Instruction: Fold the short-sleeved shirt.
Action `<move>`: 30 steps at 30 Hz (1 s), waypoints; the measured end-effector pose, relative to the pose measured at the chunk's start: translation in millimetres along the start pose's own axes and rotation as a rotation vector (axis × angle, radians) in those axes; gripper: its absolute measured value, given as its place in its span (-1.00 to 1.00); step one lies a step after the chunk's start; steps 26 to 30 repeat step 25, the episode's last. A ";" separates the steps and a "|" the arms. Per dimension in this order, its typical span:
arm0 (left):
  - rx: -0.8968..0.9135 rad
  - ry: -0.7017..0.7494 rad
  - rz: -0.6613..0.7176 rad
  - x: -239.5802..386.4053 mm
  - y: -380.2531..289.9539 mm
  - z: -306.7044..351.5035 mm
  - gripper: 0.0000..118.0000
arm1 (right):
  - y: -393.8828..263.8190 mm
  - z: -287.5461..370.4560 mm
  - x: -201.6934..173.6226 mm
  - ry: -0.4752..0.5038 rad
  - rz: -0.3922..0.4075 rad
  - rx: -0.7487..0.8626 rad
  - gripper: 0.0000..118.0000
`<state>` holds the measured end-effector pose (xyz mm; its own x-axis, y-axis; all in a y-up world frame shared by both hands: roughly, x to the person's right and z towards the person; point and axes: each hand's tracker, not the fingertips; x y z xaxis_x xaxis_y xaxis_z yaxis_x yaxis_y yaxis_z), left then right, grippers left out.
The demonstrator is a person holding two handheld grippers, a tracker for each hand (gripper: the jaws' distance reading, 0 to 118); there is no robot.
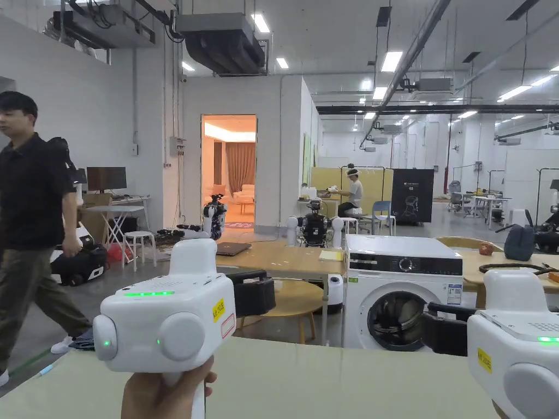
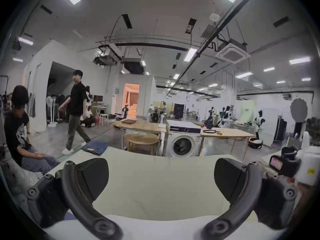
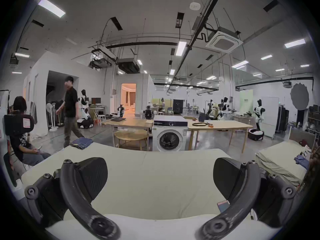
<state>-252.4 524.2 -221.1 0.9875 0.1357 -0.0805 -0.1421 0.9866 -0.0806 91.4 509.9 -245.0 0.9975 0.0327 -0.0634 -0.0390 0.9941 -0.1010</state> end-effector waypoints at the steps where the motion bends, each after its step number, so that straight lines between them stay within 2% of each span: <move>1: -0.002 0.065 -0.047 6.7 0.4 1.1 1.00 | -0.2 -0.3 2.8 0.009 -0.010 -0.008 1.00; 4: -0.001 0.199 -0.082 19.4 -1.8 1.4 1.00 | 0.6 -5.8 4.4 0.029 -0.039 -0.008 1.00; 9: -0.009 0.082 0.054 20.6 0.5 8.2 1.00 | 8.0 12.0 3.6 0.027 -0.049 -0.005 1.00; 11: -0.023 0.128 0.037 25.2 2.0 9.5 1.00 | 1.3 -4.4 6.3 0.040 -0.057 -0.062 1.00; 14: -0.002 0.146 -0.001 21.5 0.8 -1.5 1.00 | 3.4 -14.5 7.5 0.040 -0.059 -0.060 1.00; 19: -0.024 0.011 -0.005 22.9 1.4 1.5 0.97 | 2.0 -3.2 5.7 0.058 -0.049 -0.016 1.00; 22: -0.081 -0.073 0.059 17.4 3.0 -4.1 0.97 | 1.4 -5.9 3.8 0.074 -0.044 -0.032 1.00; 24: -0.045 -0.022 0.040 21.9 1.4 -4.2 0.97 | 0.5 -4.5 2.3 0.077 -0.048 -0.029 1.00; 25: -0.022 0.064 0.003 24.6 1.8 -3.8 0.97 | 0.5 -4.9 1.7 0.077 -0.048 -0.030 1.00; 30: -0.022 0.064 0.003 24.6 1.8 -3.8 0.97 | 0.5 -4.9 1.7 0.077 -0.048 -0.030 1.00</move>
